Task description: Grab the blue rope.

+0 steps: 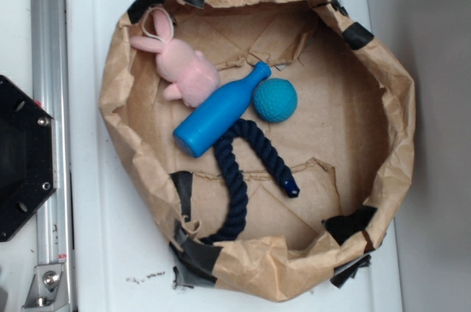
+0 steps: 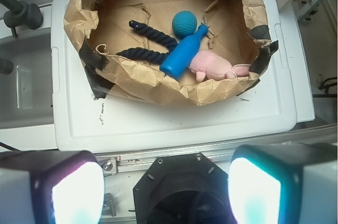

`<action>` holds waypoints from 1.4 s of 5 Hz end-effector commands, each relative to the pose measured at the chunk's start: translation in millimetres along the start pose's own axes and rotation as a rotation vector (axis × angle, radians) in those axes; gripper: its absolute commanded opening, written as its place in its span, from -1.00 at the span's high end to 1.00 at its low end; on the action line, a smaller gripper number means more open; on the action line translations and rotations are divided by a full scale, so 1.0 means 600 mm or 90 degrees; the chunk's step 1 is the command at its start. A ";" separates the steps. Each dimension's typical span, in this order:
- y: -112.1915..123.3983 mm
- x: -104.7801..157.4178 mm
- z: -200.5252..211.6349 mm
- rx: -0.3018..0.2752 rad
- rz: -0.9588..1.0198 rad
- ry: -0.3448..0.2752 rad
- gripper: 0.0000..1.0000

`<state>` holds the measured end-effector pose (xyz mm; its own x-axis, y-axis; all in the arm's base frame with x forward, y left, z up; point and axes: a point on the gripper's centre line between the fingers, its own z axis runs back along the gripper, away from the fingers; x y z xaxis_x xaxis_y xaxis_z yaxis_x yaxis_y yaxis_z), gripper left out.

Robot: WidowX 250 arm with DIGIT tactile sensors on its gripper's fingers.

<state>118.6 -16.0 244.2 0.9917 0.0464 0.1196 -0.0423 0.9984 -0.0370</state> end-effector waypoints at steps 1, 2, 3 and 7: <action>0.000 0.000 0.000 0.000 0.000 0.000 -1.00; 0.023 0.076 -0.076 0.065 0.032 0.019 -1.00; 0.026 0.149 -0.139 0.077 -0.028 0.061 -1.00; -0.083 0.226 -0.387 0.077 -0.349 0.130 -1.00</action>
<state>288.4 -54.0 28.2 0.8816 -0.4538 -0.1294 0.4662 0.8801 0.0895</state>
